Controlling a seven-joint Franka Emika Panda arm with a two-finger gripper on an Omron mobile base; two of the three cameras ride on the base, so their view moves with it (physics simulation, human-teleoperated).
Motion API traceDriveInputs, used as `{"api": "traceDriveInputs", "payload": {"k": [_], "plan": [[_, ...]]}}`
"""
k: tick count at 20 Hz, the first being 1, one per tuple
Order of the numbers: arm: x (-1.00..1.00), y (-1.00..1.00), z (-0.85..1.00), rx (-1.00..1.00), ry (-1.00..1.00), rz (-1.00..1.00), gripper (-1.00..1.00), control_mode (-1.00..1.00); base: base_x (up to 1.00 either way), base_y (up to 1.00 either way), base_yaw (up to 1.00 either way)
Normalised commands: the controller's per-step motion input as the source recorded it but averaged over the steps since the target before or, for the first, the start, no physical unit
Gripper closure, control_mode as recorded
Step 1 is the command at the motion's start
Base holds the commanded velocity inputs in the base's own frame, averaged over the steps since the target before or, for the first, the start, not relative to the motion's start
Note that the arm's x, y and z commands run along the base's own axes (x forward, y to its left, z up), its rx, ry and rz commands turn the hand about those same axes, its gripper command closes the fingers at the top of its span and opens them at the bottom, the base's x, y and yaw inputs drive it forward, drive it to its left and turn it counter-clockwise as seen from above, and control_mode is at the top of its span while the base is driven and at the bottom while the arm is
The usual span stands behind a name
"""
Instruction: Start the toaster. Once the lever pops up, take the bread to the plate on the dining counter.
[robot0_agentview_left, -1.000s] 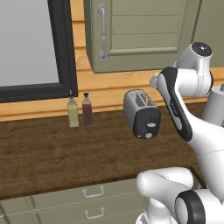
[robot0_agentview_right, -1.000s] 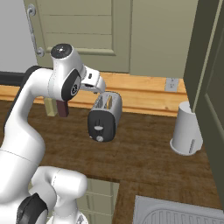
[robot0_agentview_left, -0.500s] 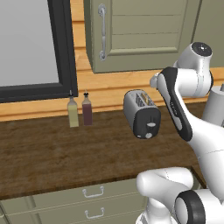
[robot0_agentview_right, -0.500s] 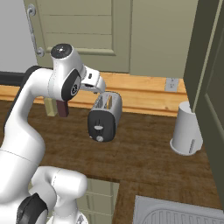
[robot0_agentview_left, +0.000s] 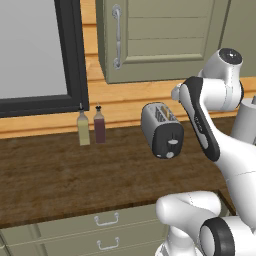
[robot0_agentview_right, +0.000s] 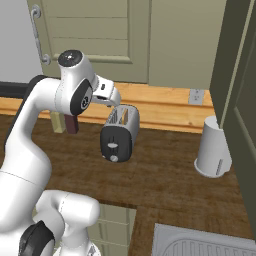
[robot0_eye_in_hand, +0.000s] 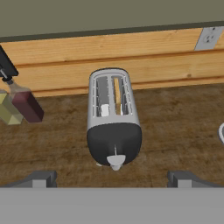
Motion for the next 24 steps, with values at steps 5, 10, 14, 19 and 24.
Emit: {"api": "traceDriveInputs", "payload": {"k": [5,10,14,19,24], "plan": [[0.00,0.00,0.00,0.00,0.00,0.00,-1.00,-1.00,0.00,0.00,0.00],[0.00,0.00,0.00,0.00,0.00,0.00,-1.00,-1.00,0.00,0.00,0.00],[0.00,0.00,0.00,0.00,0.00,0.00,-1.00,-1.00,0.00,0.00,0.00],[0.00,0.00,0.00,0.00,0.00,0.00,-1.00,-1.00,0.00,0.00,0.00],[0.00,0.00,0.00,0.00,0.00,0.00,-1.00,-1.00,0.00,0.00,0.00]]}}
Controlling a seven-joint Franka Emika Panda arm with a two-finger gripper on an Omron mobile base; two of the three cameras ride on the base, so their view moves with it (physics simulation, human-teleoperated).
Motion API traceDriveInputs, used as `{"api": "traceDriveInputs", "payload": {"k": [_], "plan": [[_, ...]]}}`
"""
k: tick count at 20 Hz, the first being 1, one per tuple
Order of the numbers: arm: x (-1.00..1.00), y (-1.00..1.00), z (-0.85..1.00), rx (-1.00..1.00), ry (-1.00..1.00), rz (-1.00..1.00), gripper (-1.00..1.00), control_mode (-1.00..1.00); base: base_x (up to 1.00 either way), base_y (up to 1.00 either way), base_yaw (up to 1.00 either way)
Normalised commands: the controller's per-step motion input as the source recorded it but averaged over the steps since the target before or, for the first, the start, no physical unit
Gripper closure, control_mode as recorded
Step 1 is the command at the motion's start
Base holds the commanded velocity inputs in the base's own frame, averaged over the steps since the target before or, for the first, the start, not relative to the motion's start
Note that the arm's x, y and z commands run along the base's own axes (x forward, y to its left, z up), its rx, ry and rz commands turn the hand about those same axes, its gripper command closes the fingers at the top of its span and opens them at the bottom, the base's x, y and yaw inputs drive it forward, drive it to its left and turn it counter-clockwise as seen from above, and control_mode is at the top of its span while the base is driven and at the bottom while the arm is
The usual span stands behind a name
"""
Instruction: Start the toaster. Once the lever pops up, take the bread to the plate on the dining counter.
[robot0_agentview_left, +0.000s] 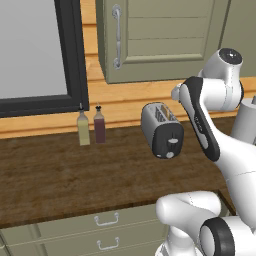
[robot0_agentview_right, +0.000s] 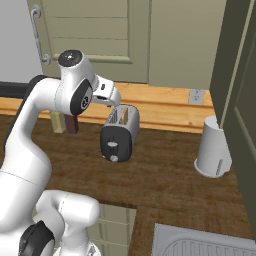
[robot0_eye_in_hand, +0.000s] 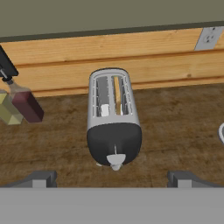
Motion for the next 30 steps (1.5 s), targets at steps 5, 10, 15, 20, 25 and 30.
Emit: {"api": "traceDriveInputs", "payload": {"k": [5,10,15,20,25,30], "plan": [[0.00,0.00,0.00,0.00,0.00,0.00,-1.00,-1.00,0.00,0.00,0.00],[0.00,0.00,0.00,0.00,0.00,0.00,-1.00,-1.00,0.00,0.00,0.00],[0.00,0.00,0.00,0.00,0.00,0.00,-1.00,-1.00,0.00,0.00,0.00],[0.00,0.00,0.00,0.00,0.00,0.00,-1.00,-1.00,0.00,0.00,0.00],[0.00,0.00,0.00,0.00,0.00,0.00,-1.00,-1.00,0.00,0.00,0.00],[0.00,0.00,0.00,0.00,0.00,0.00,-1.00,-1.00,0.00,0.00,0.00]]}}
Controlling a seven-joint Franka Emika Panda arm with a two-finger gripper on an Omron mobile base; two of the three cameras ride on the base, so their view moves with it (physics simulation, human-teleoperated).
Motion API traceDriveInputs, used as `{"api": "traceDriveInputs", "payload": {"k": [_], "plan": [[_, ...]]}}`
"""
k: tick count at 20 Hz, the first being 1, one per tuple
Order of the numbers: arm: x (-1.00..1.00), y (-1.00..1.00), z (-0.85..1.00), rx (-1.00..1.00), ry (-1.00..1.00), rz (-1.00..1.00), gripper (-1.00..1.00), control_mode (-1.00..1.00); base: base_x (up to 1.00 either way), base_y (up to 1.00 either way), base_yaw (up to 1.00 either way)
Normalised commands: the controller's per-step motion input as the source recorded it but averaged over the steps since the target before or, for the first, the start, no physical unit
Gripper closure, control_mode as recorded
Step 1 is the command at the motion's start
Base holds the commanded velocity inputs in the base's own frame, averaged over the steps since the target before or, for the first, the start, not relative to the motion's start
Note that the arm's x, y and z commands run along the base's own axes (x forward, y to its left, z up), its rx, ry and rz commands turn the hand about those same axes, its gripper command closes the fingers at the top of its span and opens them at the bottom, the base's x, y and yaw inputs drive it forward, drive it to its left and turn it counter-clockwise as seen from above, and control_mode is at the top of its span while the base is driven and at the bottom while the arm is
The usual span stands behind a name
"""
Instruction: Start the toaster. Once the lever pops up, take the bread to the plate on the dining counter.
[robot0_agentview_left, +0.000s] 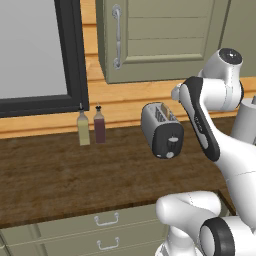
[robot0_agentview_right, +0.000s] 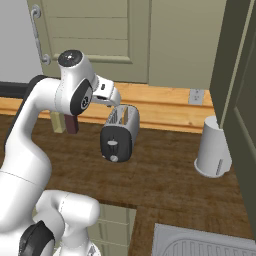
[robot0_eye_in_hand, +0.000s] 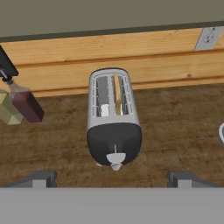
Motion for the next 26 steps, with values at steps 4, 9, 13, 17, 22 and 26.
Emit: {"api": "traceDriveInputs", "payload": {"k": [4,9,13,17,22,26], "plan": [[-0.11,0.00,-0.03,0.00,0.00,0.00,-1.00,-1.00,0.00,0.00,0.00],[-0.09,-0.02,-0.31,0.00,-0.06,0.00,-1.00,-1.00,0.00,0.00,0.00],[-0.04,-0.16,-0.38,0.00,-0.13,0.00,-1.00,-1.00,0.00,0.00,0.00],[0.00,-0.18,-0.39,0.00,-0.13,0.00,-1.00,-1.00,0.00,0.00,0.00],[0.00,-0.04,-0.27,0.00,-0.09,0.00,-1.00,-1.00,0.00,0.00,0.00],[0.04,0.00,-0.19,0.00,-0.03,0.00,-1.00,-1.00,0.00,0.00,0.00]]}}
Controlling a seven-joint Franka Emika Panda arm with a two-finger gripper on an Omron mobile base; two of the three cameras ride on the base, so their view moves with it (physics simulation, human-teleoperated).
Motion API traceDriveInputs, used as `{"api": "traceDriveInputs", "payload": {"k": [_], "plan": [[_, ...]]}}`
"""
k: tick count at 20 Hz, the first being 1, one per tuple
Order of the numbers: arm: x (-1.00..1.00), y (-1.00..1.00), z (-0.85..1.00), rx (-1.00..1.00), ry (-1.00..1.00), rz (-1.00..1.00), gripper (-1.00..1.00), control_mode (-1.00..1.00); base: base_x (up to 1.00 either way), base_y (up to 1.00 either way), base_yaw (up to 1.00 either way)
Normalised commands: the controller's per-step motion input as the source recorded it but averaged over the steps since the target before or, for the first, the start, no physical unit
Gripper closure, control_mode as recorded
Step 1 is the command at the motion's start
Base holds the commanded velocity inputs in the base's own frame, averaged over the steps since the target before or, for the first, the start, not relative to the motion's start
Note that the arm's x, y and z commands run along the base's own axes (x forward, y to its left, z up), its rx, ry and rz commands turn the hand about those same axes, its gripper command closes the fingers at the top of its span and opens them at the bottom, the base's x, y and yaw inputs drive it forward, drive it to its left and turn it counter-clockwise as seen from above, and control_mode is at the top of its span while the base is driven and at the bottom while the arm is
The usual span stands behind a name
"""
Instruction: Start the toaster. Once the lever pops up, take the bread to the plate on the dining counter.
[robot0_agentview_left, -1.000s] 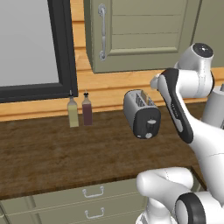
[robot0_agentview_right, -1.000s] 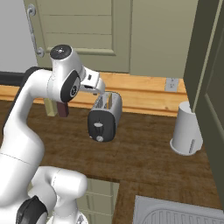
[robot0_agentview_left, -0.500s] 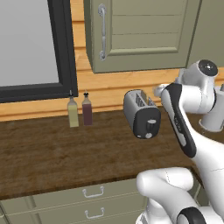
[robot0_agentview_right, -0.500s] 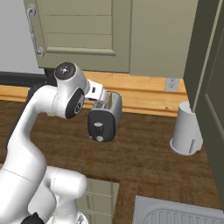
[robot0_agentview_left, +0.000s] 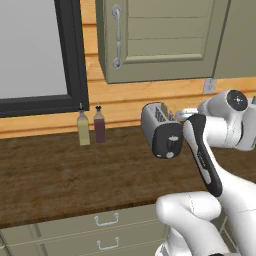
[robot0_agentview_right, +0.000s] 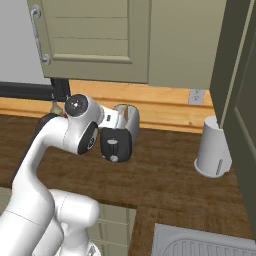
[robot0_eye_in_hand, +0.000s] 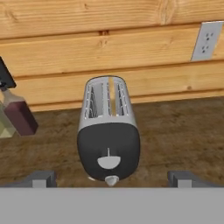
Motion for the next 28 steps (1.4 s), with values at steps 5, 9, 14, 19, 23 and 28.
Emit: {"api": "traceDriveInputs", "payload": {"k": [5,9,14,19,23,28], "plan": [[0.25,0.00,-0.07,0.00,0.02,0.00,-1.00,-1.00,0.00,0.00,0.00],[0.42,0.00,-0.04,0.00,0.06,0.00,-1.00,-1.00,0.00,0.00,0.00],[0.43,0.00,-0.11,0.00,0.06,0.00,-1.00,-1.00,0.00,0.00,0.00],[0.33,0.00,-0.22,0.00,0.06,0.00,-1.00,-1.00,0.00,0.00,0.00],[0.23,0.00,-0.26,0.02,0.01,0.00,-1.00,-1.00,0.00,0.00,0.00],[0.26,0.00,-0.18,0.04,0.02,0.00,-1.00,-1.00,0.00,0.00,0.00]]}}
